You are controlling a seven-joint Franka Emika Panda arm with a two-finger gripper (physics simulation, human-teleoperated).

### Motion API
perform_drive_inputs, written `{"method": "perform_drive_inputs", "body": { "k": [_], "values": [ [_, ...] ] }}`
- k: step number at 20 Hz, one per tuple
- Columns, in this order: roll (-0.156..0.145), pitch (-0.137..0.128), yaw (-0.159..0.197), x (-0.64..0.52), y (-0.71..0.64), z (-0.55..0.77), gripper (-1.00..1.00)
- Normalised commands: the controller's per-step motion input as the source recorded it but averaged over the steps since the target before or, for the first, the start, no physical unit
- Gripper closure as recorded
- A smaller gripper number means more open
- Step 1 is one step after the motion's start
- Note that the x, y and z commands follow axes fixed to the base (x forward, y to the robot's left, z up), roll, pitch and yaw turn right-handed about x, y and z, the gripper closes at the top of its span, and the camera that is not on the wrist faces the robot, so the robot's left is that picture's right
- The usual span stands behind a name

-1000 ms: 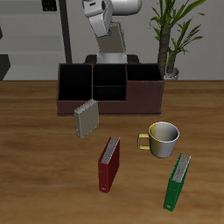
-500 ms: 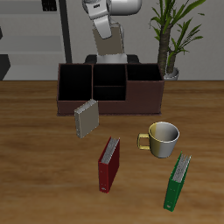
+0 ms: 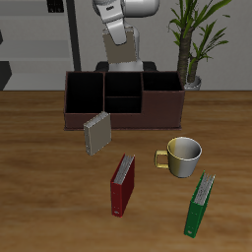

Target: Place the right yellow book into the back desk caddy's back compartment

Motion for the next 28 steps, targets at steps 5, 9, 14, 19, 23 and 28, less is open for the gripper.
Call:
{"method": "perform_drive_inputs", "body": {
  "k": [5, 9, 14, 19, 23, 28],
  "values": [
    [-0.009, 0.009, 0.052, 0.04, -0.04, -0.01, 1.0],
    [-0.024, -0.037, 0.036, 0.05, -0.13, 0.05, 1.0],
    [-0.013, 0.01, 0.007, -0.01, -0.08, -0.09, 1.0],
    [-0.01, 0.0, -0.01, 0.04, -0.06, -0.11, 1.0],
    [-0.003, -0.009, -0.009, 0.04, -0.04, -0.1, 1.0],
    [0.016, 0.019, -0.016, 0.05, 0.04, -0.18, 1.0]
  ]
}}
